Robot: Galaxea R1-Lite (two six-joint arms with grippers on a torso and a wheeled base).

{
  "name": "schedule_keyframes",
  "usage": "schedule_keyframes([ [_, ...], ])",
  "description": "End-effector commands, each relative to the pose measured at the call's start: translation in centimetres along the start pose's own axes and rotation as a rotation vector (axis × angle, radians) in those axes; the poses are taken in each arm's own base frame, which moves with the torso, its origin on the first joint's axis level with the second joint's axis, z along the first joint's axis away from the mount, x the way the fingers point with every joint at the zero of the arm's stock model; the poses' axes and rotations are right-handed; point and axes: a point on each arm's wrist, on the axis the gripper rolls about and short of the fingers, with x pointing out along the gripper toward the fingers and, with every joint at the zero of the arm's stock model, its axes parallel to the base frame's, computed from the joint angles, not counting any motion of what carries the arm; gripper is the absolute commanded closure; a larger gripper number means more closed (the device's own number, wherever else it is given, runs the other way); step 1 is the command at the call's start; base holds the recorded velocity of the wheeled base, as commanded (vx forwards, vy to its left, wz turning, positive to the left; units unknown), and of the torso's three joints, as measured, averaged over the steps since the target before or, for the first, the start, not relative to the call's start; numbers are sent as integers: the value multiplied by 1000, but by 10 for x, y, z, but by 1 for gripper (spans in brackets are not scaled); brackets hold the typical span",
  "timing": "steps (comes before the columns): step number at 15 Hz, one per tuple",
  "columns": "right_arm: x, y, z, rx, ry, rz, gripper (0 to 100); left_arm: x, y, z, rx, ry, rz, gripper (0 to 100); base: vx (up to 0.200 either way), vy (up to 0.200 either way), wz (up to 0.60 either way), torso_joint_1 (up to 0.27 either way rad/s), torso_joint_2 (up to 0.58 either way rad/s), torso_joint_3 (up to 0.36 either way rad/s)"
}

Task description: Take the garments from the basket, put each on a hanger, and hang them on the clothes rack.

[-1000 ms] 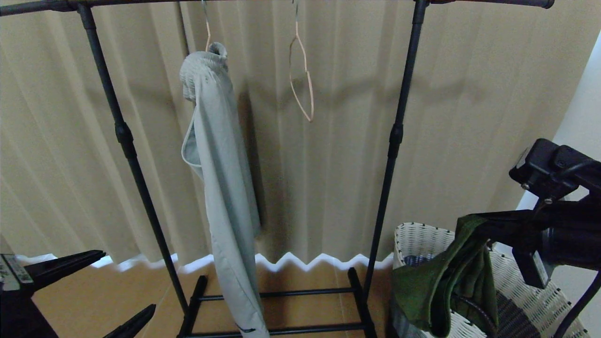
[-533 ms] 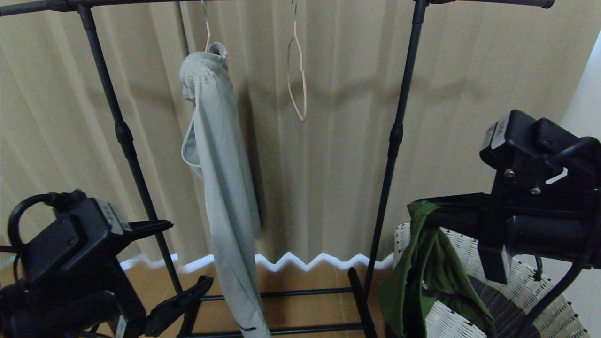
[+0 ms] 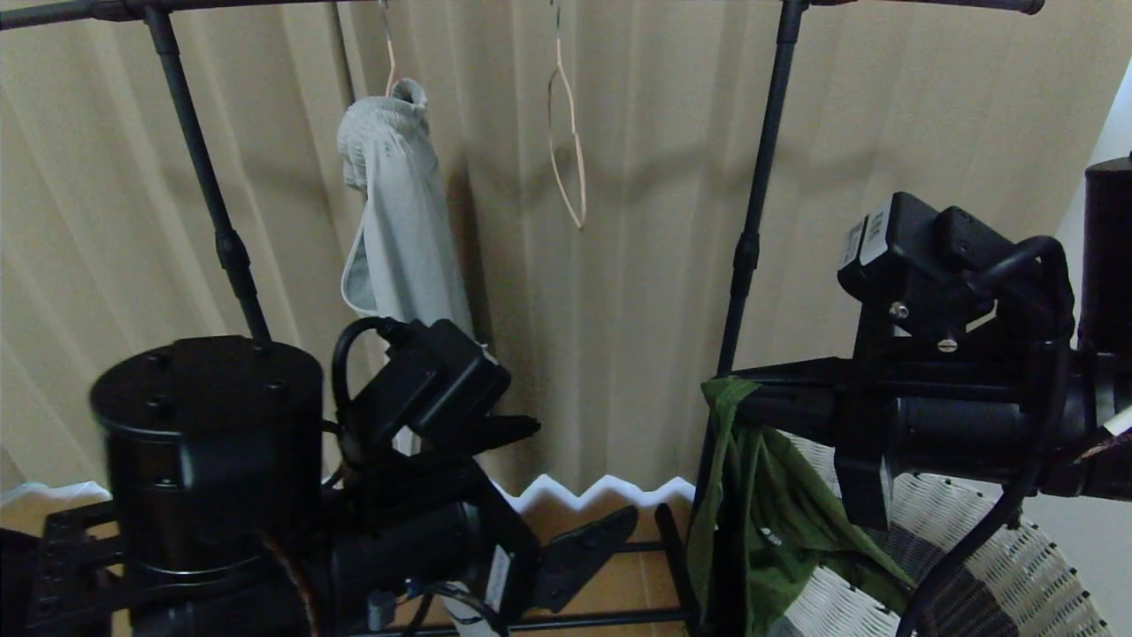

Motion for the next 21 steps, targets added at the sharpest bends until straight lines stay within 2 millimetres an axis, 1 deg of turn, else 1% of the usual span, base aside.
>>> schedule_keyframes([
  [1,2,1,0,-3,-17,7,100,31,-15,-14,-31,53,-49,0,0,0,0,0,0,0],
  [3,2,2,2,-4,-25,10,100,43,-19,-21,-74,61,-60,0,0,0,0,0,0,0],
  [5,-1,8,5,-14,-47,45,100,60,-18,-32,-93,75,-45,0,0,0,0,0,0,0],
  [6,-1,9,6,-14,-50,49,100,62,-18,-34,-97,76,-40,0,0,0,0,0,0,0],
  [7,-3,9,7,3,-54,50,100,76,-18,-41,-134,67,3,0,0,0,0,0,0,0],
  [8,-4,10,6,7,-54,50,100,85,-17,-44,-153,61,25,0,0,0,0,0,0,0],
  [10,-3,10,6,8,-51,50,100,91,-17,-45,-165,62,30,0,0,0,0,0,0,0],
  [11,-5,10,6,7,-55,49,100,98,-12,-47,-172,67,47,0,0,0,0,0,0,0],
  [13,-6,10,6,7,-57,49,100,104,-5,-53,-177,84,86,0,0,0,0,0,0,0],
  [15,-7,9,6,7,-61,46,100,107,-3,-64,-173,123,126,0,0,0,0,0,0,0],
  [16,-7,9,6,7,-60,42,100,106,-3,-70,-165,141,150,0,0,0,0,0,0,0],
  [19,-8,8,6,8,-60,36,100,94,-2,-91,-114,227,170,0,0,0,0,0,0,0],
  [21,-8,8,6,8,-61,34,100,91,-2,-96,-111,246,171,0,0,0,0,0,0,0],
])
